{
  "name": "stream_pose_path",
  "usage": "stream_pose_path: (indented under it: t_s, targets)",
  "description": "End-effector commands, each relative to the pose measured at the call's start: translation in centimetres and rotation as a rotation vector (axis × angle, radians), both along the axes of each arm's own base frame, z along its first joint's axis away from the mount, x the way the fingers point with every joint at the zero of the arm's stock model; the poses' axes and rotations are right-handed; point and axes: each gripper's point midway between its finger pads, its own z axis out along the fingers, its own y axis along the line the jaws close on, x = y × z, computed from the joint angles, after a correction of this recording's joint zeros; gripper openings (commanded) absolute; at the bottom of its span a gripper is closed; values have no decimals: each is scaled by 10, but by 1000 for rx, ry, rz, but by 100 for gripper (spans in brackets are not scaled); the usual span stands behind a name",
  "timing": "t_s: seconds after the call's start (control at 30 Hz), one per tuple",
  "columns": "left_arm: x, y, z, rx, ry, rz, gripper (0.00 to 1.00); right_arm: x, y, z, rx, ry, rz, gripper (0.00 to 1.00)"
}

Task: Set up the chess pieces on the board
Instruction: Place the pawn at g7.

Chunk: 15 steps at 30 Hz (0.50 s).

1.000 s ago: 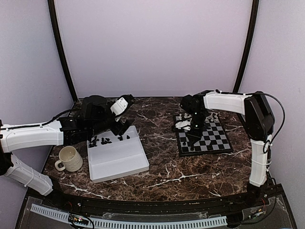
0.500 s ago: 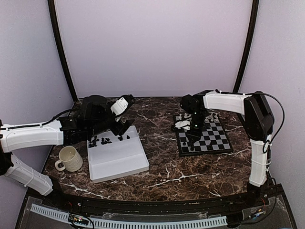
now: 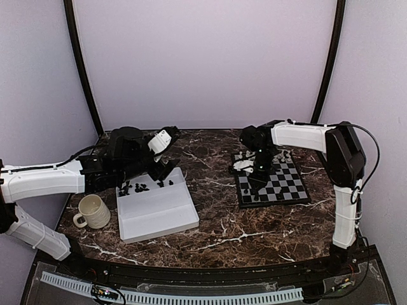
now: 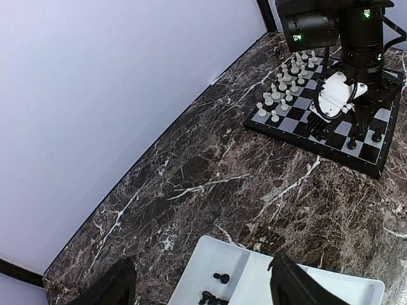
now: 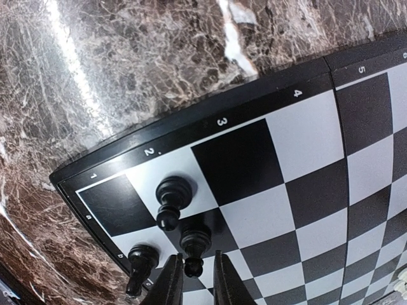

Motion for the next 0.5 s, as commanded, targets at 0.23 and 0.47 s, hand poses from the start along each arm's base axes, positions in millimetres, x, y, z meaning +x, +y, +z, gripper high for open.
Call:
stream_pose_path:
  t_s: [0.23,0.47]
  targets:
    - [16,27,-18,44,98,209,74,-3,15,57,166,-54,-3,38]
    - [31,104,-98,-47,590,505,54,-7,-2,88,345,-170,-88,37]
